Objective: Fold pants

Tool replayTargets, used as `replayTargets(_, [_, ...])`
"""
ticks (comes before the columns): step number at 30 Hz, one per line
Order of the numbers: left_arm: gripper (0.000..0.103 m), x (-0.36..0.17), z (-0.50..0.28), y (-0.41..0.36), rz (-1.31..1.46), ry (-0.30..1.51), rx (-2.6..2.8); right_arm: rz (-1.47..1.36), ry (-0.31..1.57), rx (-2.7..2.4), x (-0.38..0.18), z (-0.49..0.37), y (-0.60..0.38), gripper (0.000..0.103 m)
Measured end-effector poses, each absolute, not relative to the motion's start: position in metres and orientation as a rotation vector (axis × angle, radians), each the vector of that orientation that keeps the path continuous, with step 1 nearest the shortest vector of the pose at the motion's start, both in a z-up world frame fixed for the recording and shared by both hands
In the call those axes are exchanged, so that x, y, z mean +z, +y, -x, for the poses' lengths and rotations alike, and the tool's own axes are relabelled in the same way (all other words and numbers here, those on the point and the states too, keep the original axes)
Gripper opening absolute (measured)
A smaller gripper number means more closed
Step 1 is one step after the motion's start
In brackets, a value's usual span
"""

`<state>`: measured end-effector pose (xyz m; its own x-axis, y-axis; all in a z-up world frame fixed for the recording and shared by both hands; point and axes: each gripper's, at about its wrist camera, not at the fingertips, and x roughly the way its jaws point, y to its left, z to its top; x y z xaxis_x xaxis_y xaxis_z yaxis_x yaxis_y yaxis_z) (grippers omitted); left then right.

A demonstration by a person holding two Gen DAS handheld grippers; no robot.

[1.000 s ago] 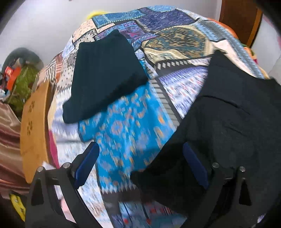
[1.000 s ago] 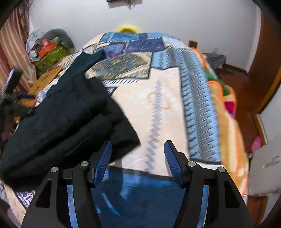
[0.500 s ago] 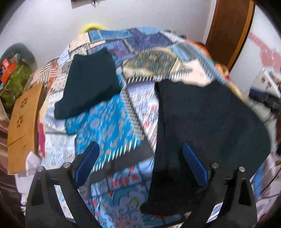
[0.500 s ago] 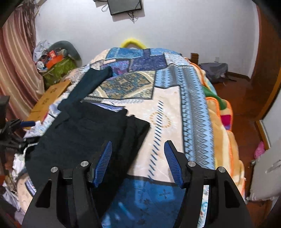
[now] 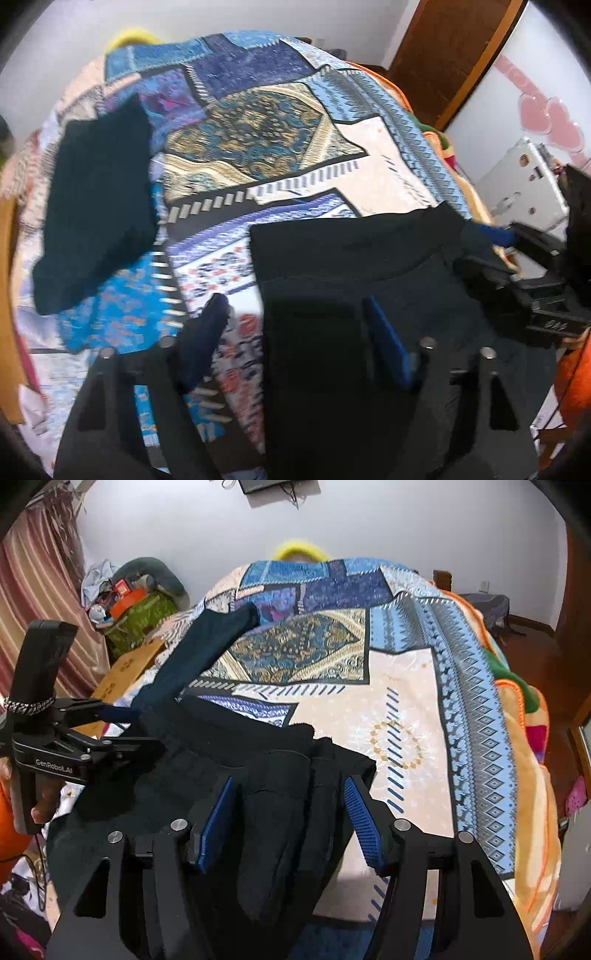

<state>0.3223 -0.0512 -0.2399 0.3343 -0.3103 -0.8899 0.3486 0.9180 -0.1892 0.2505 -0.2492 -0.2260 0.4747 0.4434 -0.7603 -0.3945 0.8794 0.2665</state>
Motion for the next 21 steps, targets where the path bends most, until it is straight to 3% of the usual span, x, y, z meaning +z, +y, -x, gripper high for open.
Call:
replayTargets(1, [0.066, -0.241, -0.322, -0.053, -0.033, 1.151, -0.442, -0.058, 0.957, 0.51, -0.23, -0.252, -0.249, 0.05])
replayTargets(2, [0.057, -0.241, -0.322, -0.055, -0.028, 1.147, -0.459, -0.064, 0.957, 0.508, -0.232, -0.252, -0.249, 0.048])
replayTargets(9, [0.035, -0.225, -0.307, -0.072, -0.14, 1.069, -0.423, -0.035, 0.885, 0.499, -0.223, -0.238, -0.246, 0.025])
replayTargets(13, [0.031, -0.202, -0.295, -0.08, -0.194, 0.976, -0.397, -0.001, 0.808, 0.497, -0.203, -0.23, -0.243, 0.02])
replayTargets(21, [0.031, -0.176, -0.322, -0.09, -0.213, 0.903, -0.392, -0.047, 0.748, 0.45, -0.187, -0.247, -0.257, 0.02])
